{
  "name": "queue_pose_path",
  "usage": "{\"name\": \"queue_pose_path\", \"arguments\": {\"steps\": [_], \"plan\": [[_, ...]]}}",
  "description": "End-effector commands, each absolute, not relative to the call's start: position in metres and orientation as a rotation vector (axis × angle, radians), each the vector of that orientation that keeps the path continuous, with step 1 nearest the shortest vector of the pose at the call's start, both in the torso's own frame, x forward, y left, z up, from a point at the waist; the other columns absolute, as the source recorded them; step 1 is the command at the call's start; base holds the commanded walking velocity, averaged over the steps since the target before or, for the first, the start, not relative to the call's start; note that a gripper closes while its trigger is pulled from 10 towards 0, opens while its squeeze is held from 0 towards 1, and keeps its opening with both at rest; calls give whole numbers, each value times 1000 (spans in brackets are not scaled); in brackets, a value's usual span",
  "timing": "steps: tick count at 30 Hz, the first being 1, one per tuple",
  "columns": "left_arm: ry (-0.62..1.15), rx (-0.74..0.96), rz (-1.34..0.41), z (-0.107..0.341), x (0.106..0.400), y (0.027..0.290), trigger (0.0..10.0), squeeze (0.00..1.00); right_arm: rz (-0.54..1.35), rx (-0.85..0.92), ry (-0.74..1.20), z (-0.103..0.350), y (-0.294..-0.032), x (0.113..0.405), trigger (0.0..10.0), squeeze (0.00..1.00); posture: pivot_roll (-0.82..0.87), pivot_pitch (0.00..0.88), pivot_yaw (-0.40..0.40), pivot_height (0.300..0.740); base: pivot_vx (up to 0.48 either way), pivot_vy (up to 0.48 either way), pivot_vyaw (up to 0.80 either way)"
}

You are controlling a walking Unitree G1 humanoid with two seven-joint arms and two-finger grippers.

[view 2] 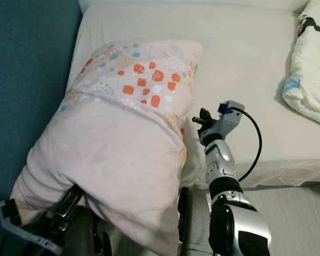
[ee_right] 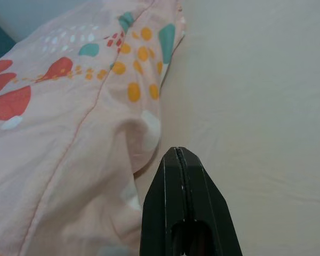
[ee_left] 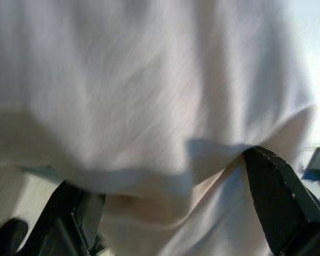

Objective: Clean up the room

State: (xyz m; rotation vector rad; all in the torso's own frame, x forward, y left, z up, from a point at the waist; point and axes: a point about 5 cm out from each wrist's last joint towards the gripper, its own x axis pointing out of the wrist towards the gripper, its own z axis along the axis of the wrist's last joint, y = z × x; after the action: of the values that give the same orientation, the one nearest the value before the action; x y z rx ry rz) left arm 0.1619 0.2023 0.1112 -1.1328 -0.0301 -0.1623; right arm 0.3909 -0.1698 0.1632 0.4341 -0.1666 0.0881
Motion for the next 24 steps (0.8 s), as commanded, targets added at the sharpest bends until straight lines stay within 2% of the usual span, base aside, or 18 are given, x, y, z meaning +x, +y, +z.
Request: {"name": "queue_pose_path", "arguments": {"steps": [1,13,16,17,22,23,24], "plan": [[-39,-1135,-167,115,158,205,10000,1000,48,440,-141,151,-177,386,10000,0,96,352,-127,570,0,0,0],[-47,-1155,-242,123,181,175,10000,1000,28,491,-134,151,-174,387,10000,0,101,354,-118,570,0,0,0],[-37,-1089,-249,127,190,164,10000,1000,17,487,-121,151,-175,388,10000,0,106,357,-114,570,0,0,0],[-30,-1033,-249,129,196,158,10000,0,16,468,-101,151,-173,389,10000,0,110,367,-105,570,0,0,0],[-36,-890,-236,133,205,153,10000,0,49,507,-46,150,-167,393,10000,0,124,372,-95,570,0,0,0],[-33,-862,-234,133,206,154,10000,0,81,566,-20,150,-162,395,7333,0,132,374,-93,570,0,0,0],[-30,-838,-230,133,206,157,5608,0,109,590,6,151,-158,397,0,0,139,377,-92,570,0,0,0]]}}
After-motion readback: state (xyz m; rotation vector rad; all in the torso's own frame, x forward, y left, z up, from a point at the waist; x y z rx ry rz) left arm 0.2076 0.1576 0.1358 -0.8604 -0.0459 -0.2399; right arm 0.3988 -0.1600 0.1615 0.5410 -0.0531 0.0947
